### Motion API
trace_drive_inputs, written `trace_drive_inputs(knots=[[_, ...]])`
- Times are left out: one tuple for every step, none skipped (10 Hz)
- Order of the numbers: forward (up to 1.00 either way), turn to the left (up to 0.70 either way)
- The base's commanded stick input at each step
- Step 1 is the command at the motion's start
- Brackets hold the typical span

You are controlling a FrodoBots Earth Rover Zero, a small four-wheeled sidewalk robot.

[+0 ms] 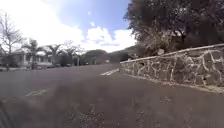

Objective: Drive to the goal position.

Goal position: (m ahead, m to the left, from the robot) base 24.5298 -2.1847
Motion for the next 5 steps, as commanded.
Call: trace_drive_inputs(knots=[[0.70,0.00],[0.70,0.00],[0.70,0.00],[0.70,0.00],[0.70,0.00]])
